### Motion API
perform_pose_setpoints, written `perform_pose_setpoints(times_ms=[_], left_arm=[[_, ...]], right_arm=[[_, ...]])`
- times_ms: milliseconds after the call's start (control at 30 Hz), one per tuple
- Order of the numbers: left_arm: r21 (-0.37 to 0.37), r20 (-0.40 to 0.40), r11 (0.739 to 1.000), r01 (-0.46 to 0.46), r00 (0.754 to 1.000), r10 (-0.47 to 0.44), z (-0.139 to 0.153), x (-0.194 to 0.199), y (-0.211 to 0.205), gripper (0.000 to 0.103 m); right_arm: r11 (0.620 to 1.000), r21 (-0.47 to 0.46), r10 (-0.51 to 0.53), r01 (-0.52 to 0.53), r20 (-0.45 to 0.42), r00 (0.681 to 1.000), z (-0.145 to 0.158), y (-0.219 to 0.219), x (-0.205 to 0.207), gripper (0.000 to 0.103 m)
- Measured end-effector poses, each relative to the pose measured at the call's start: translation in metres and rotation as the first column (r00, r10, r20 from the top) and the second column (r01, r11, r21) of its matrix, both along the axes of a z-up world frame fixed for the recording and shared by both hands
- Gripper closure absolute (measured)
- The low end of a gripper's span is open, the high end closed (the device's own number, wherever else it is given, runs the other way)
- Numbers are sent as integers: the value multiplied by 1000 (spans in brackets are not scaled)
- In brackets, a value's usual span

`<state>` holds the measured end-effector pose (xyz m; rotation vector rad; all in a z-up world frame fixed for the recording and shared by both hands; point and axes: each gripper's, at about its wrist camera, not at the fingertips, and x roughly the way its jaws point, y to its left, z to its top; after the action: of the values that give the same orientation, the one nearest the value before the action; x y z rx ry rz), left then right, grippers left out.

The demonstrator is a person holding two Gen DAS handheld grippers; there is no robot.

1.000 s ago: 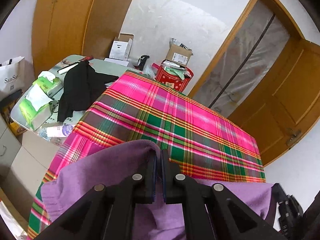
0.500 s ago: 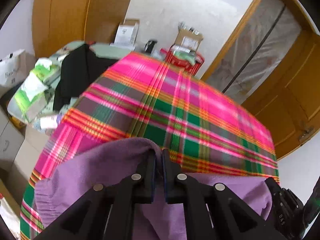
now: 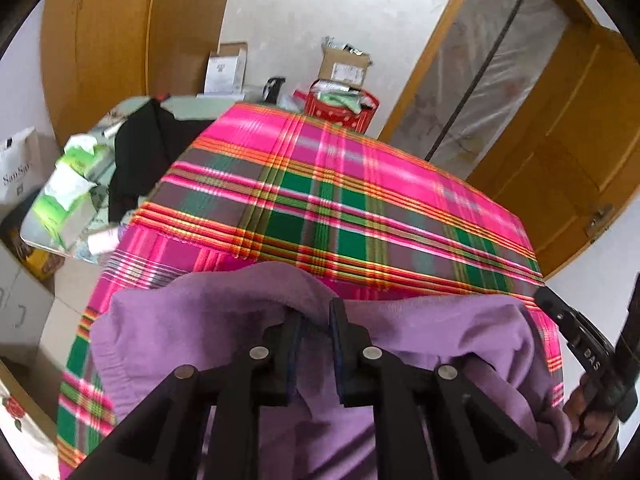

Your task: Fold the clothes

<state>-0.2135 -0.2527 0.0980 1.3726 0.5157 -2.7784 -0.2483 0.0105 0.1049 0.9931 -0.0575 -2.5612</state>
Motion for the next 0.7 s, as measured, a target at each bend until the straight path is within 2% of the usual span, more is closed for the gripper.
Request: perform_pose_setpoints(times_ms=[33, 67, 133, 200, 233, 300, 467, 600, 700], left_arm=[[4, -6, 1000, 3, 1000, -3, 4, 7, 2, 89], [10, -16, 1000, 17, 1000, -17, 8, 15, 5, 88], [12, -42, 999, 53, 998, -53, 14, 29, 13, 87], [-20, -60, 996, 88, 994, -89, 20, 41, 21, 87], [-41, -63, 994, 98, 993, -100, 22, 44, 23, 87], [-67, -36, 996, 63, 997, -65, 22, 46, 22, 87], [-15, -53, 991, 130, 990, -130, 25, 62, 35, 85], [-38, -61, 978, 205, 976, -207, 28, 76, 61, 84], [-75, -91, 966, 248, 963, -255, 30, 92, 81, 83]], right_arm=[[1000, -11, 0, 1, 8, 1000, 1, 2, 0, 79], [1000, -24, -7, 8, 30, 1000, 2, 5, 0, 78], [998, -61, -8, 11, 57, 998, 3, 12, 4, 78], [995, -98, -1, 8, 70, 998, 5, 19, 12, 78], [996, -88, -6, 11, 61, 998, 6, 21, 17, 78], [997, -76, -14, 18, 54, 998, 6, 26, 27, 78], [995, -93, -17, 22, 56, 998, 2, 47, 53, 78], [995, -87, -39, 46, 75, 996, -10, 68, 75, 78], [990, -131, -35, 50, 115, 993, -26, 82, 97, 77]])
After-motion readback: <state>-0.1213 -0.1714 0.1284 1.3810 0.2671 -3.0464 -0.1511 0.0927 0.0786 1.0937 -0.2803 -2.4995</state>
